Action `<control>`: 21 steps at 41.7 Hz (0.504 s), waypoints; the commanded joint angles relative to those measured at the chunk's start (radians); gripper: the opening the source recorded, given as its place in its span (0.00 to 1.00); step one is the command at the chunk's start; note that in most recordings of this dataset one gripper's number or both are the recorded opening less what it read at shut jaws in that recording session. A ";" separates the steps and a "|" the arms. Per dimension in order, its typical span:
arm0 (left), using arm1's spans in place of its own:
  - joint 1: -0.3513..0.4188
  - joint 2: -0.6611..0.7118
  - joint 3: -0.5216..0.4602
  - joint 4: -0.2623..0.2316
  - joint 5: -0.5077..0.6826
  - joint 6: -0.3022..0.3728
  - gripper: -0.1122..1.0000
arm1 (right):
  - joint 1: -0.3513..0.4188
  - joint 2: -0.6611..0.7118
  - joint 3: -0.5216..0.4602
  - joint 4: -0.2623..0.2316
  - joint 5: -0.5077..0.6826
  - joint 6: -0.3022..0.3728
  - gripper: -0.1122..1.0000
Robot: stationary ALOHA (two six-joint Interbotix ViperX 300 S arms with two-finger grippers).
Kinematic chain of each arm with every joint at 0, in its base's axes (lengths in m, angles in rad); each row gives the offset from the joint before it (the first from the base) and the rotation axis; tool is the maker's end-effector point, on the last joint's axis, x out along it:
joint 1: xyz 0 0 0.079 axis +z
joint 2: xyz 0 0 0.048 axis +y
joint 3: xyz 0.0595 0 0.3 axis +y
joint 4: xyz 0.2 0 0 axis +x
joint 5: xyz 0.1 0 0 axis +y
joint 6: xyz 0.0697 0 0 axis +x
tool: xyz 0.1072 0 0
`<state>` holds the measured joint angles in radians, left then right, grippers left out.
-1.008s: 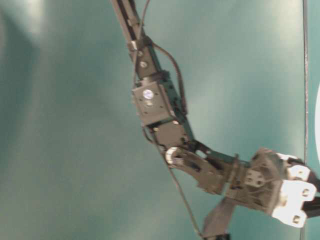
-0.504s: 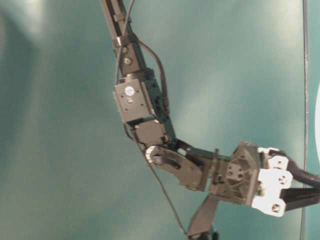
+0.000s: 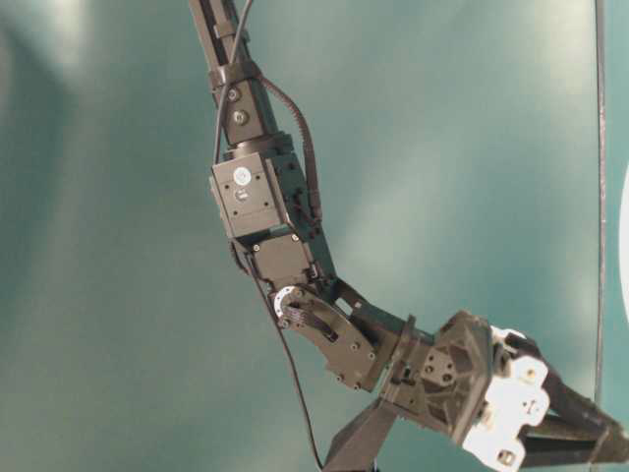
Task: Scoop the yellow hexagonal prism block from the bowl with a spoon using the right arm.
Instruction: 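Close the right gripper on the yellow block, then lift the yellow block with the right gripper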
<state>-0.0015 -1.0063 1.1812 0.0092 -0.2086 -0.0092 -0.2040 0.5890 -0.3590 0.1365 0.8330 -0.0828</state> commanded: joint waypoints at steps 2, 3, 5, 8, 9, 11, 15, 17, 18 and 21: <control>0.000 0.005 -0.028 0.003 -0.005 -0.002 0.10 | -0.015 -0.014 -0.021 0.000 -0.014 0.074 0.51; -0.002 0.005 -0.028 0.003 -0.005 -0.002 0.10 | -0.017 -0.012 -0.021 0.000 -0.014 0.086 0.51; -0.002 0.005 -0.028 0.002 -0.005 -0.002 0.10 | -0.017 -0.011 -0.021 0.000 -0.014 0.112 0.51; -0.002 0.005 -0.028 0.002 -0.005 -0.002 0.10 | -0.017 -0.006 -0.021 0.000 -0.008 0.143 0.51; -0.002 0.005 -0.028 0.003 -0.005 -0.002 0.10 | -0.017 -0.006 -0.021 0.000 -0.006 0.149 0.51; -0.002 0.005 -0.028 0.002 -0.005 0.000 0.10 | -0.017 -0.003 -0.021 0.000 -0.006 0.161 0.51; 0.000 0.005 -0.028 0.003 -0.006 -0.002 0.10 | -0.017 0.008 -0.021 0.000 -0.009 0.186 0.52; 0.000 0.005 -0.028 0.002 -0.005 -0.002 0.10 | -0.017 0.017 -0.021 0.002 -0.009 0.198 0.53; -0.002 0.005 -0.028 0.002 -0.005 -0.002 0.10 | -0.017 0.021 -0.021 0.002 -0.011 0.202 0.54; -0.002 0.005 -0.028 0.003 -0.005 -0.002 0.10 | -0.017 0.035 -0.021 0.002 -0.011 0.221 0.55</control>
<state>-0.0015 -1.0078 1.1812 0.0092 -0.2086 -0.0092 -0.2194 0.6427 -0.3574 0.1365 0.8283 0.1273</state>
